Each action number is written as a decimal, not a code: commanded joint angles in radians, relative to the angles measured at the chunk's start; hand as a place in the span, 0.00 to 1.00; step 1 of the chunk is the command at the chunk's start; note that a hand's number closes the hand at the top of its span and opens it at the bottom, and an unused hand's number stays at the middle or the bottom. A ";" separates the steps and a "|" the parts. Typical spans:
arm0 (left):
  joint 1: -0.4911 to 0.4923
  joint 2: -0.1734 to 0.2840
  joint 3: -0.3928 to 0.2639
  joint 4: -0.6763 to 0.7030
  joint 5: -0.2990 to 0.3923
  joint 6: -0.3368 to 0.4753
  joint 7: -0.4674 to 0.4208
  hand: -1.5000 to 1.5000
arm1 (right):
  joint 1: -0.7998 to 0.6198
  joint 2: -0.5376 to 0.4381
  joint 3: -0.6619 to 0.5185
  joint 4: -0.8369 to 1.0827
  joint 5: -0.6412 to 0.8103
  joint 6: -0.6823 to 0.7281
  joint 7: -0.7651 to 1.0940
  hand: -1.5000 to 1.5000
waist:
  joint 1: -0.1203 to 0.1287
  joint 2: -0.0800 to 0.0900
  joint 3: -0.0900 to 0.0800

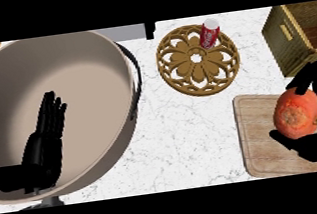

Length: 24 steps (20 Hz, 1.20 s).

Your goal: Pick the squash from the cutting board and place it in the basket

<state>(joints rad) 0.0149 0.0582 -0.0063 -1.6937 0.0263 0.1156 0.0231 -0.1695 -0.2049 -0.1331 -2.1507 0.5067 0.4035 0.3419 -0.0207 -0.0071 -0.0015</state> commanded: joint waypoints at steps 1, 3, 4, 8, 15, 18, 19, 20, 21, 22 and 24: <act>0.011 0.000 -0.010 -0.040 -0.005 -0.002 0.011 0.50 | -0.074 -0.043 -0.133 -0.125 -0.165 0.117 0.215 1.00 | 0.015 0.003 0.001; 0.004 0.022 0.026 -0.006 0.026 -0.033 -0.014 0.50 | -0.092 -0.094 -0.207 -0.066 -0.168 0.104 0.211 1.00 | 0.016 0.005 0.001; -0.010 -0.025 -0.007 0.041 -0.013 0.010 -0.040 0.50 | -0.092 -0.112 -0.214 -0.117 -0.195 0.140 0.277 1.00 | 0.012 0.005 0.001; 0.031 -0.056 -0.077 -0.010 -0.058 0.038 -0.023 0.50 | -0.142 -0.231 -0.290 0.055 -0.137 0.135 0.201 1.00 | 0.022 0.007 0.001; -0.040 0.014 0.017 -0.009 0.011 -0.021 0.032 0.50 | -0.187 -0.358 -0.342 0.200 -0.090 0.126 0.107 1.00 | 0.024 0.007 0.001; 0.007 -0.012 -0.020 -0.018 -0.017 -0.011 -0.018 0.50 | -0.152 -0.386 -0.419 0.401 -0.077 0.063 -0.092 1.00 | 0.026 0.008 0.002; -0.030 0.000 -0.001 -0.039 0.011 -0.018 0.054 0.50 | -0.203 -0.392 -0.394 0.448 -0.070 0.043 -0.089 1.00 | 0.028 0.008 0.002; 0.009 -0.011 -0.029 -0.023 -0.030 -0.008 0.011 0.50 | -0.227 -0.417 -0.413 0.448 -0.102 0.071 -0.045 1.00 | 0.026 0.007 0.001; -0.036 -0.020 0.000 0.037 -0.020 0.004 -0.018 0.50 | -0.159 -0.363 -0.376 0.426 -0.044 0.006 -0.109 1.00 | 0.023 0.008 0.002; -0.001 0.033 0.054 0.006 0.038 -0.053 -0.025 0.50 | -0.188 -0.424 -0.427 0.516 -0.070 0.027 -0.154 1.00 | 0.026 0.008 0.002; -0.035 0.007 0.018 -0.018 0.005 -0.015 0.027 0.50 | -0.233 -0.467 -0.409 0.639 -0.031 -0.004 -0.211 1.00 | 0.031 0.009 0.002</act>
<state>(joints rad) -0.0110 0.0519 -0.0041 -1.6809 0.0206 0.1038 0.0213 -0.3658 -0.6119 -0.5310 -1.6876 0.4377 0.4453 0.2428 0.0049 0.0016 -0.0003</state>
